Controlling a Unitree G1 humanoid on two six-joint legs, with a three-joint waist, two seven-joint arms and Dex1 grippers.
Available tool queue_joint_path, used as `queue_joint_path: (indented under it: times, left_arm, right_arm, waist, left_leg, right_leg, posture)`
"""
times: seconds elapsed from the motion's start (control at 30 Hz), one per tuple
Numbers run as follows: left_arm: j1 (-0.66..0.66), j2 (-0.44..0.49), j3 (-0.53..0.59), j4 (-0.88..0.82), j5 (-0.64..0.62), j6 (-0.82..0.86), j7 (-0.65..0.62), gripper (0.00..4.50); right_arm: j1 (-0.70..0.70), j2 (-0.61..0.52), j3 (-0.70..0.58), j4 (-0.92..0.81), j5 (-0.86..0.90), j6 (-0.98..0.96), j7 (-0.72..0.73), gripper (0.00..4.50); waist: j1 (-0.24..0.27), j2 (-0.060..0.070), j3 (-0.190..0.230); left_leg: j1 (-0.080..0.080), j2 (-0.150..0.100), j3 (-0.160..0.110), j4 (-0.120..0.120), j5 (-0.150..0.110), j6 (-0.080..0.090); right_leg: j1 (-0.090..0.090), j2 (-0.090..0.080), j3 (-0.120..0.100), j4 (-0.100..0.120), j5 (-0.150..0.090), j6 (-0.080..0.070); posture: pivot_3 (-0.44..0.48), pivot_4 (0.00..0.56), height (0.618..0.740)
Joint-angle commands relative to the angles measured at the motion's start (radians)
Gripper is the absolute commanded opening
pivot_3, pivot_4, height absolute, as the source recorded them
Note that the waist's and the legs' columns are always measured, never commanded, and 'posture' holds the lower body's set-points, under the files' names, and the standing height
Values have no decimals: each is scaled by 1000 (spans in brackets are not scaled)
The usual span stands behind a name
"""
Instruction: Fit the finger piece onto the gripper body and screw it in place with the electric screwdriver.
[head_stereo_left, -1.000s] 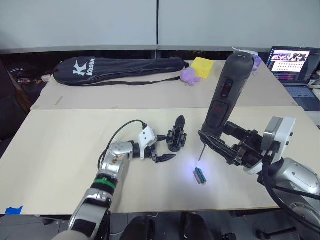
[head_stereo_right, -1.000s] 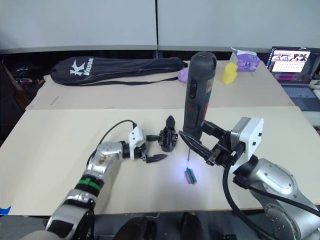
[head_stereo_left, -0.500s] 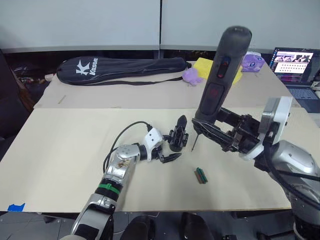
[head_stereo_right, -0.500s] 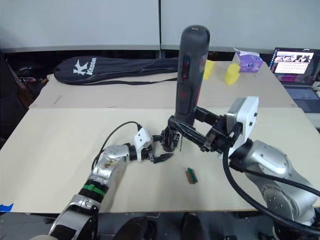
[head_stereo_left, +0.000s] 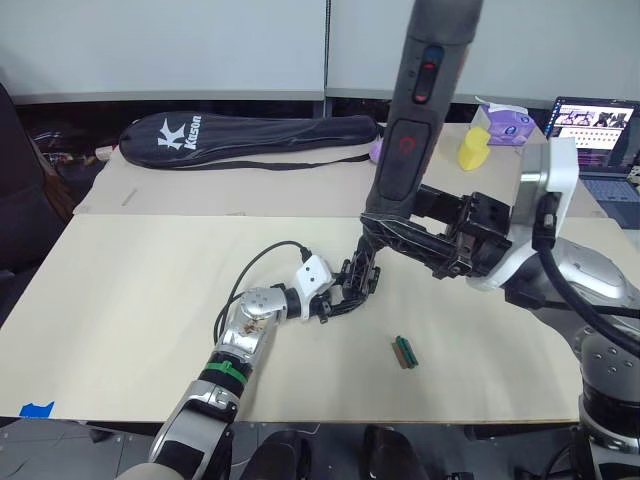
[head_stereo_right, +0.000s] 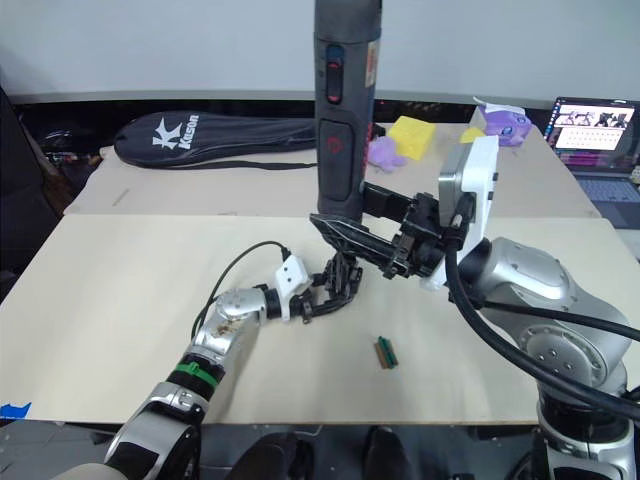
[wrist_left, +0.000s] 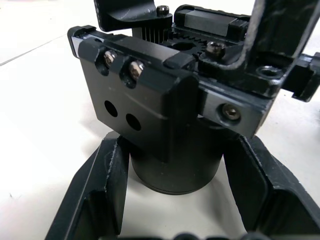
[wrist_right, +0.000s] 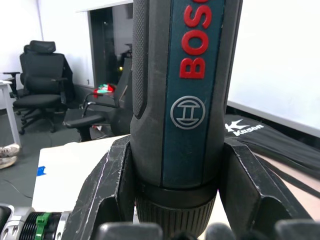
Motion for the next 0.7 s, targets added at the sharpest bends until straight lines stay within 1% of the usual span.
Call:
queue_joint_path:
  times: [0.03, 0.17, 0.3, 0.53, 0.57, 0.63, 0.67, 0.7]
  left_arm:
    - [-11, -6, -11, 24, 8, -18, 6, 2275]
    - [-16, -5, -13, 32, 10, -27, 5, 2275]
    - [-21, -3, -15, 35, 9, -30, 4, 2275]
    - [-34, 2, -6, 43, 6, -13, 14, 2275]
    - [-38, 2, -6, 48, 6, -14, 14, 3340]
    - [-44, 1, -6, 54, 7, -16, 14, 4224]
    - [-46, 0, -6, 56, 6, -17, 14, 4490]
    - [-48, -1, -7, 59, 6, -19, 14, 4500]
  right_arm:
    - [-66, 21, 22, 7, -16, -12, 14, 1919]
    - [-123, 63, 89, 61, -110, -30, 16, 1919]
    - [-139, 94, 133, 91, -200, -52, 42, 1919]
    - [-145, 125, 117, 95, -221, -38, 81, 1919]
    - [-147, 126, 112, 92, -216, -33, 83, 1919]
    - [-150, 129, 108, 89, -211, -26, 86, 1919]
    - [-152, 129, 106, 87, -209, -23, 86, 1919]
    - [-154, 129, 105, 86, -206, -19, 85, 1919]
  waist:
    - [0, 0, 0]
    - [1, 0, 0]
    - [2, 0, 0]
    - [1, 0, 0]
    - [1, 0, 0]
    - [1, 0, 0]
    - [0, 0, 0]
    - [0, 0, 0]
  left_leg:
    - [0, 0, 0, 0, 0, 0]
    - [0, 0, 0, 0, 0, 0]
    - [0, 0, 0, 0, 0, 0]
    - [0, -1, 0, 0, 0, 0]
    - [0, -1, 0, 0, 0, 0]
    - [0, -1, 0, 0, 0, 0]
    - [0, -1, 0, 0, 0, 0]
    - [0, -1, 0, 0, 0, 0]
  right_leg:
    - [0, 0, 0, 0, 0, 0]
    - [0, 0, 0, 0, 0, 0]
    - [0, 0, -1, 0, 0, 0]
    - [0, 0, -1, 0, 0, 0]
    - [0, 0, -2, 0, 0, 0]
    - [0, 0, -2, 0, 0, 0]
    - [0, 0, -2, 0, 0, 0]
    - [0, 0, -2, 0, 0, 0]
  posture:
    - [0, 150, 723]
    - [0, 150, 723]
    - [0, 150, 723]
    - [0, 150, 723]
    - [0, 150, 723]
    - [0, 150, 723]
    - [0, 150, 723]
    - [0, 150, 723]
